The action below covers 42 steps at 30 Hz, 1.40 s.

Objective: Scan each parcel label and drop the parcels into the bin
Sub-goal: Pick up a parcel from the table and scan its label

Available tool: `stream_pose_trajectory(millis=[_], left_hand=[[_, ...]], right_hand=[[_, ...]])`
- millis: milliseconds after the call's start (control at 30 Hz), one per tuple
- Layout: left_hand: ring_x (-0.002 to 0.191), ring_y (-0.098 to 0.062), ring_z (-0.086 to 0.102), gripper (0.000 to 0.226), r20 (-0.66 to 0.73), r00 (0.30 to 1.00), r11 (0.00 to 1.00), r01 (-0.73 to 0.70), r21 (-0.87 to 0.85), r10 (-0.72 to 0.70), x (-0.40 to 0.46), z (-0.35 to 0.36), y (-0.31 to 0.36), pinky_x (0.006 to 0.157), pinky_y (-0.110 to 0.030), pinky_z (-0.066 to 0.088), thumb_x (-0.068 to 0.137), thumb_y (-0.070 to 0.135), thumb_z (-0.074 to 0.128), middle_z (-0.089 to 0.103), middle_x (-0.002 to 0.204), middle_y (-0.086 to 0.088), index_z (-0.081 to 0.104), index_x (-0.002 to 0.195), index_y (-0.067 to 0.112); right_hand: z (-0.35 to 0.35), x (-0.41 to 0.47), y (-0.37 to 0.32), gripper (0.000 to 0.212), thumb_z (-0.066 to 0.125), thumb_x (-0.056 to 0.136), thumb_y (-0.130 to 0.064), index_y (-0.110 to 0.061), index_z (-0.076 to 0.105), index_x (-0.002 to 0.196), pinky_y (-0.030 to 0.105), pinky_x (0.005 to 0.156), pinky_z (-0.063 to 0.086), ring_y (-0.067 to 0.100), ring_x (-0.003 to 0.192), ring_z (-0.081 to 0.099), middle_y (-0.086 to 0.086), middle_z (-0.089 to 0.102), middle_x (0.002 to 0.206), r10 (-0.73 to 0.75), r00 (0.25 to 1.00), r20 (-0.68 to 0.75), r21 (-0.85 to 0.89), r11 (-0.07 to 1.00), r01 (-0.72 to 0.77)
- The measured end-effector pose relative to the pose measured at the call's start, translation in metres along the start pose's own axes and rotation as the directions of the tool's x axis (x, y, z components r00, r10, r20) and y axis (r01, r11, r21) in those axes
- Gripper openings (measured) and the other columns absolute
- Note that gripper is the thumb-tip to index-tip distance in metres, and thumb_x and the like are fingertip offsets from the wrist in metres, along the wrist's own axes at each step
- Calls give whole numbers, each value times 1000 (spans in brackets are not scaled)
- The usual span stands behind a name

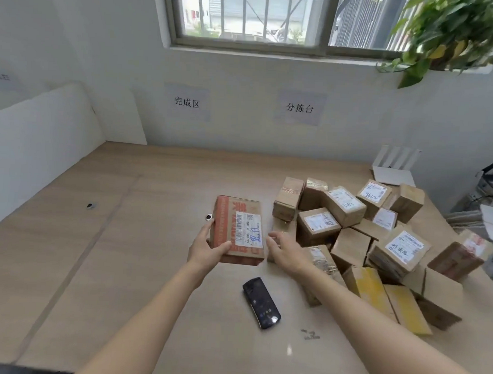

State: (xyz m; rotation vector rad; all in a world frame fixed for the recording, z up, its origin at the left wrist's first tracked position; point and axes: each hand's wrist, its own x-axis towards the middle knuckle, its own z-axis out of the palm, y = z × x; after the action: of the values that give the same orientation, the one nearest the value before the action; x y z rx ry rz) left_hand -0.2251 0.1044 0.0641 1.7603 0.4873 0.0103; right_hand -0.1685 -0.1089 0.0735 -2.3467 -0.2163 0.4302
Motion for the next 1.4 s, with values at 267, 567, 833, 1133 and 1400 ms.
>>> stream_pose_trajectory(millis=[267, 567, 833, 1133, 1400], left_hand=[[105, -13, 65, 73, -18, 993, 993, 113, 32, -113, 53, 18, -73, 92, -30, 53, 87, 18, 75, 66, 113, 7, 38, 144, 46], [111, -10, 61, 77, -59, 980, 981, 194, 25, -192, 86, 14, -148, 88, -24, 50, 85, 21, 78, 66, 118, 10, 39, 147, 44], [112, -14, 64, 77, -22, 974, 973, 228, 31, -227, 101, 5, -192, 100, -41, 53, 81, 26, 80, 67, 122, 10, 41, 143, 49], [113, -16, 64, 75, 12, 973, 973, 229, 29, -229, 100, 5, -211, 99, -42, 53, 83, 22, 80, 66, 124, 5, 42, 144, 46], [111, -11, 63, 75, -5, 990, 989, 140, 56, -140, 97, -9, -165, 92, -27, 51, 84, 19, 79, 67, 119, 12, 42, 146, 40]], right_hand=[[66, 59, 95, 78, 61, 94, -56, -23, 32, 159, 41, 114, 41, 19, 146, 41, -5, 39, 162, 143, 969, 203, -291, 953, -79], [140, 84, 147, 85, 78, 72, -67, -25, 45, 139, 37, 95, 48, 20, 129, 52, -4, 52, 138, 291, 930, 224, -478, 864, -156], [196, 81, 169, 112, 82, 63, -72, -23, 29, 149, 39, 97, 44, 20, 133, 45, -3, 42, 140, 379, 921, 87, -442, 844, -305], [214, 80, 177, 93, 83, 77, -42, -20, 27, 147, 43, 93, 47, 26, 128, 41, 3, 39, 132, 378, 926, -8, -376, 857, -353], [163, 73, 161, 82, 76, 71, -27, -23, 34, 141, 43, 89, 49, 25, 118, 43, 1, 34, 119, 325, 946, -11, -393, 868, -303]])
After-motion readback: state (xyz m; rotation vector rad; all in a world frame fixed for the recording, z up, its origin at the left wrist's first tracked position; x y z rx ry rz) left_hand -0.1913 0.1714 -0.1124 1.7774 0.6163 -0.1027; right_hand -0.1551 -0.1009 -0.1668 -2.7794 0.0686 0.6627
